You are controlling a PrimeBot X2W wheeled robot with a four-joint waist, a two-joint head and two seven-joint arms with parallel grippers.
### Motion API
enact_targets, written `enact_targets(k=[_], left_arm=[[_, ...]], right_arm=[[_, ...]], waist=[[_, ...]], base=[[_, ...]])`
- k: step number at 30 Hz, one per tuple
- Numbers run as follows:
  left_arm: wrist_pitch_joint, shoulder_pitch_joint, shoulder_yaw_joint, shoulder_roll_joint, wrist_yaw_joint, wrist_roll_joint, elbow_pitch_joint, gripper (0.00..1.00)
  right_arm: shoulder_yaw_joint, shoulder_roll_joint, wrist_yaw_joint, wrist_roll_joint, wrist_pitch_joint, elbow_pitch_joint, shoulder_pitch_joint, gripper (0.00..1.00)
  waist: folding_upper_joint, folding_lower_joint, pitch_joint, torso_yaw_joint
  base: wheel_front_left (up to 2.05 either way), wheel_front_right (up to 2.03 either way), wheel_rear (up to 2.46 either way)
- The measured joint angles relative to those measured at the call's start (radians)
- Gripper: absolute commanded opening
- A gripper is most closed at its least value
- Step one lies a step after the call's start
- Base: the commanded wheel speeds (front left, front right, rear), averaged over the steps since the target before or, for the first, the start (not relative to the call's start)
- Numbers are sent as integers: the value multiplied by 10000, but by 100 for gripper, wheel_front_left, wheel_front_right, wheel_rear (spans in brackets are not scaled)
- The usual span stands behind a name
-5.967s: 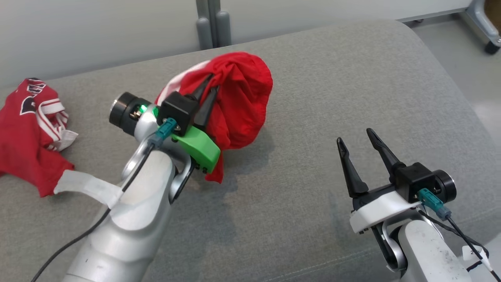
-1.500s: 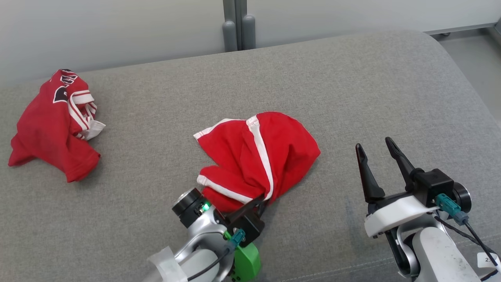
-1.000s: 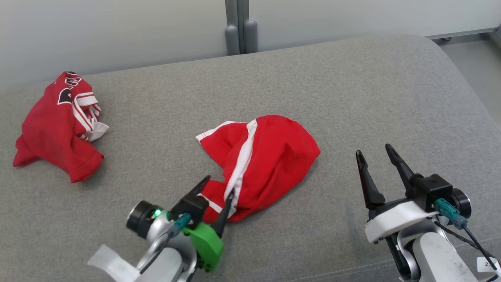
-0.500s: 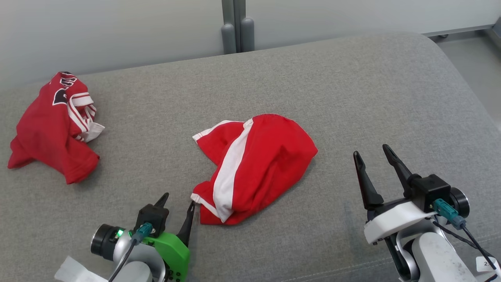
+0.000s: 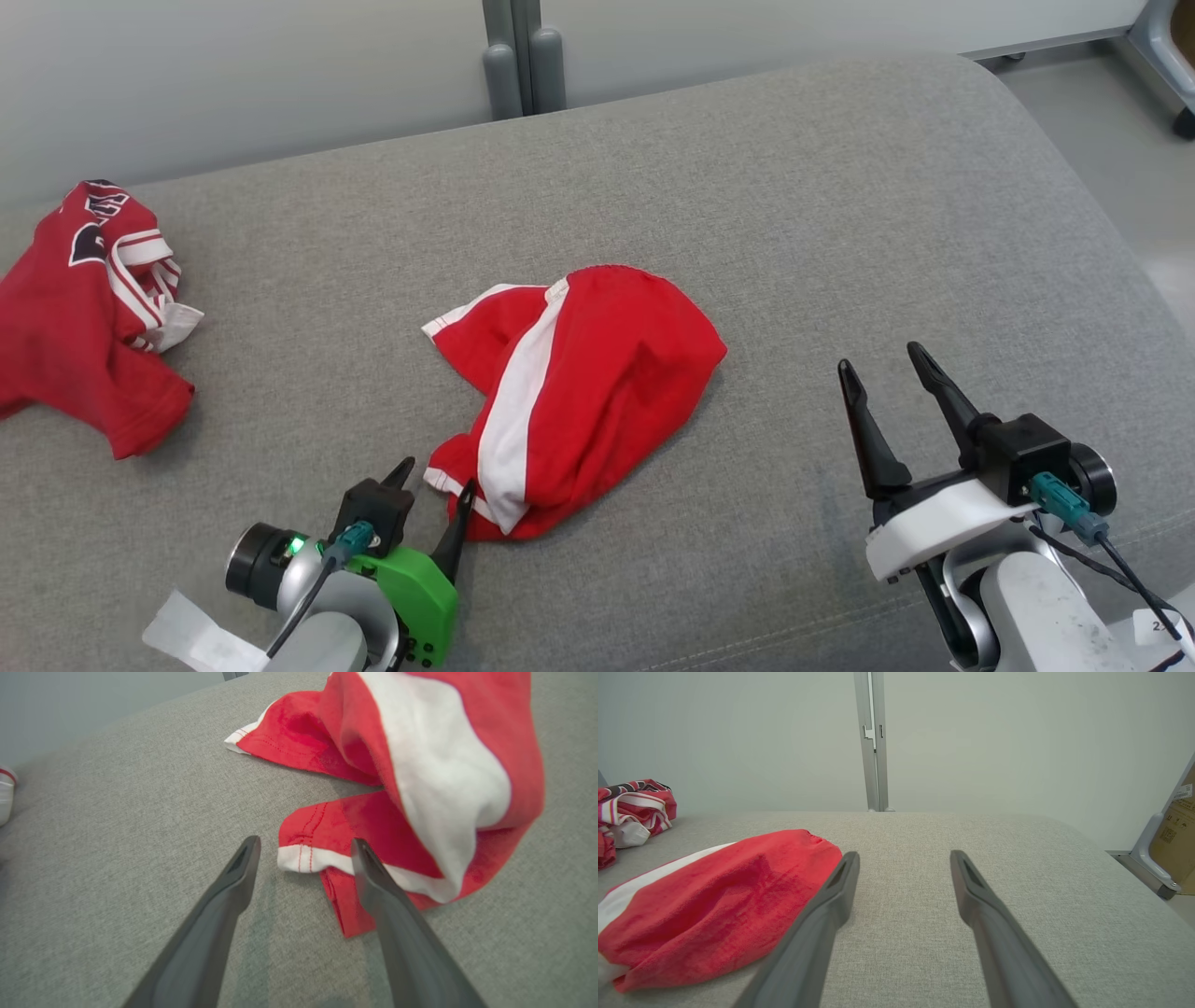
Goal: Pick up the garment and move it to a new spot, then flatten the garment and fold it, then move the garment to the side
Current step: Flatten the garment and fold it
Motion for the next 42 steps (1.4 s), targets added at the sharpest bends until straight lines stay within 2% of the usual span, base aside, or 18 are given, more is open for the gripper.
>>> enact_targets(k=[13,14,15,17,18,30,33,38,42], left_arm=[[105,-340,-36,-209,-387,-21,777,100],[105,-367,-38,-228,-414,-23,802,78],[105,-374,-40,-253,-416,-23,821,49],[105,-375,-50,-288,-426,-23,871,20],[105,-375,-50,-293,-428,-25,897,0],[86,-382,316,-274,-476,-278,844,0],[33,-408,639,-199,-196,-278,598,0],[29,-738,1498,234,242,-276,-213,0],[29,-842,2140,360,368,-263,-1074,0]], right_arm=[[-136,2,-4,0,0,-8,-37,100],[-136,2,-4,0,0,-8,-37,100],[-144,0,-4,0,0,-8,-37,100],[-159,2,-13,0,0,-12,-38,100],[-169,2,-13,0,0,-12,-38,100],[-428,-4,-94,2,0,-90,-39,100],[-458,-6,-96,2,0,-113,-37,100],[-472,-8,-92,2,0,-136,-33,100],[-497,-29,-90,4,0,-159,-30,100]], waist=[[0,0,183,-240],[0,0,191,-247],[0,0,199,-253],[0,0,211,-258],[0,0,214,-258],[0,0,164,14],[0,0,119,185],[0,0,13,514],[0,0,-85,807]], base=[[0,0,0],[0,0,0],[0,0,0],[0,0,0],[0,0,0],[0,0,0],[0,0,0],[0,0,0],[0,0,0]])
